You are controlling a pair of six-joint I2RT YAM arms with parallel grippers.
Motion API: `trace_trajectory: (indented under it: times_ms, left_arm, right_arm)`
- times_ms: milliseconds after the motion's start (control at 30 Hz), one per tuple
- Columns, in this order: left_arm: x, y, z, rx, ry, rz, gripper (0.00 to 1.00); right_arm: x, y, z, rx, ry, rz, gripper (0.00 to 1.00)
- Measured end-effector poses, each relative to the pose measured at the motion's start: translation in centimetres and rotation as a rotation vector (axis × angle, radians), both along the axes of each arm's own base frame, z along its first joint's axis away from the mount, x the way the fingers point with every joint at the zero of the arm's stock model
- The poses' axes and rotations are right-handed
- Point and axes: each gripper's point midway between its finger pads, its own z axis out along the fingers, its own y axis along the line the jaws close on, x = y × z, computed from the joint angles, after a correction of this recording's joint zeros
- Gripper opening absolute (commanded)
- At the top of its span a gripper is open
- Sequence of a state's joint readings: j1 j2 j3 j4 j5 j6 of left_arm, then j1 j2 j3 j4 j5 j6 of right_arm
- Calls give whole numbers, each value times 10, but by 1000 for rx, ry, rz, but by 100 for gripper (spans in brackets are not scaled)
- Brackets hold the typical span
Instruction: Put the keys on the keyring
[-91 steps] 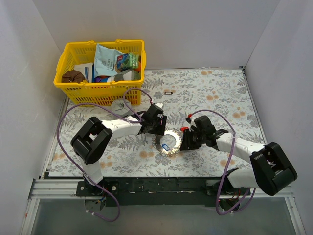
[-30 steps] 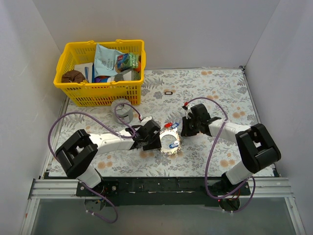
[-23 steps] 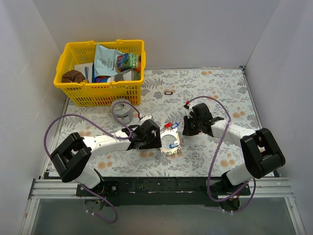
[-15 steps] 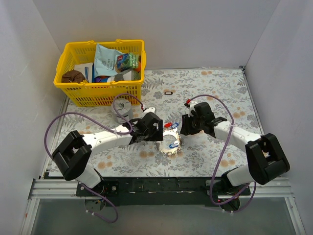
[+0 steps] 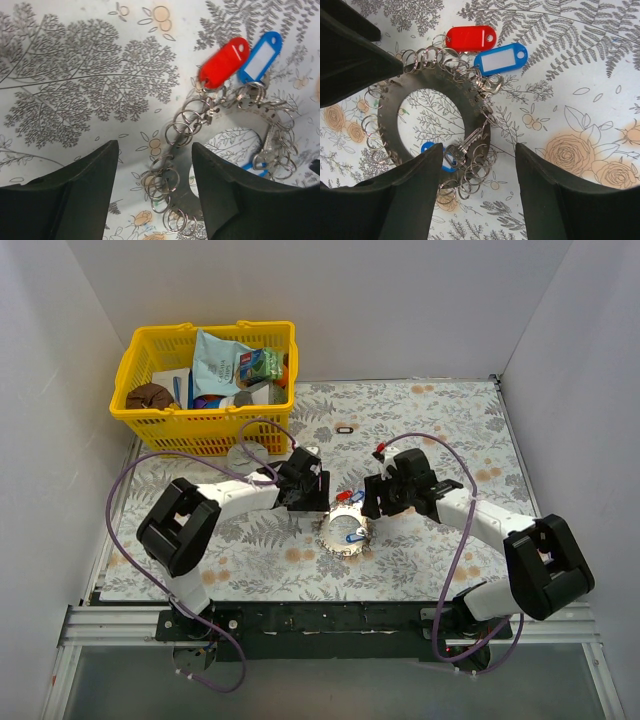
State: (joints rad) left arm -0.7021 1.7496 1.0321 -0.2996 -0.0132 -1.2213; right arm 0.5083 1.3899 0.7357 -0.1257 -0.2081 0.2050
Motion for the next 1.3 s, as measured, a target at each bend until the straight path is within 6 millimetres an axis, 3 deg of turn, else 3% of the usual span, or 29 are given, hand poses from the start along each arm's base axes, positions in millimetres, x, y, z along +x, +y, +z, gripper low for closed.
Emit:
trace_trajectory:
  times_ms: [233, 400, 700, 1300]
  left_arm:
    - [-4, -13, 1, -66, 29, -42, 40]
    - [-12, -18, -3, -101, 57, -61, 35]
    - [-24, -27, -3, -219, 87, -57, 31]
    - [-58, -18, -4, -313, 162, -6, 30]
  right_arm:
    - [0, 9, -4, -8, 13, 23, 63]
    - [0, 9, -12, -21, 35, 21, 62]
    - [-1, 10, -15, -25, 44, 23, 60]
    - [4, 5, -12, -46, 19, -7, 60]
